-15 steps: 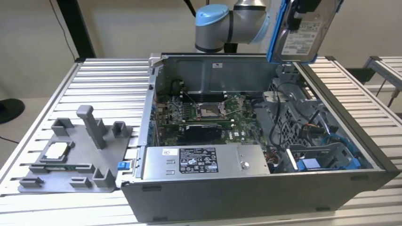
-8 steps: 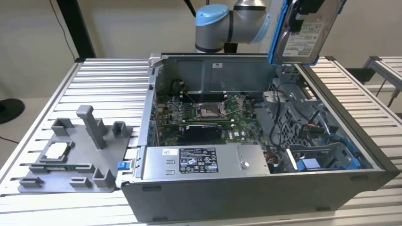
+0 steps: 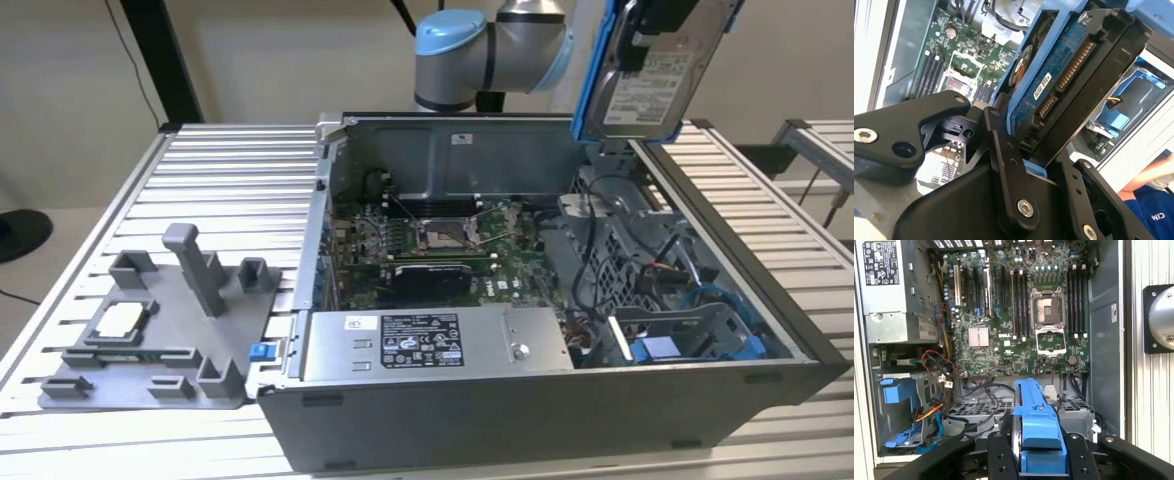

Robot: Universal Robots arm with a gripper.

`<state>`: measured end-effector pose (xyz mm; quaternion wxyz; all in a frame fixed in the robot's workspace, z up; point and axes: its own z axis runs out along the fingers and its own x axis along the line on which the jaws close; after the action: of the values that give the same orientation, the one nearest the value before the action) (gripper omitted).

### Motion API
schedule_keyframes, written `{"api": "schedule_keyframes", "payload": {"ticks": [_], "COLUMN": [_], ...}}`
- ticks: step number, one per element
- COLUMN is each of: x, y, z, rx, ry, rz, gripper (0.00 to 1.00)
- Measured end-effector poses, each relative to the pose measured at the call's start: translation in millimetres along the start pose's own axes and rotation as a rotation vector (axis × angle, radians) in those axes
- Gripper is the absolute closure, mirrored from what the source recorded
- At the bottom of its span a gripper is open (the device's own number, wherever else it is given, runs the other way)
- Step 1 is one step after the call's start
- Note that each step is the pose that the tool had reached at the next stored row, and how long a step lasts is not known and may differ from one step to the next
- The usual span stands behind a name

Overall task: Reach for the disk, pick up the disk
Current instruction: 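Pick up the disk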

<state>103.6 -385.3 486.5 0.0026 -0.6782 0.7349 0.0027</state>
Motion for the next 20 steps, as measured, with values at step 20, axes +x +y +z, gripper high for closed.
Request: {"api": "schedule_keyframes", "payload": {"ticks": [20], "x": [25.7], "y": [-2.1], "z": [0.0], "rx": [0.0000], "ry": [0.0000], "rz": [0.000], "gripper": [1.00]}}
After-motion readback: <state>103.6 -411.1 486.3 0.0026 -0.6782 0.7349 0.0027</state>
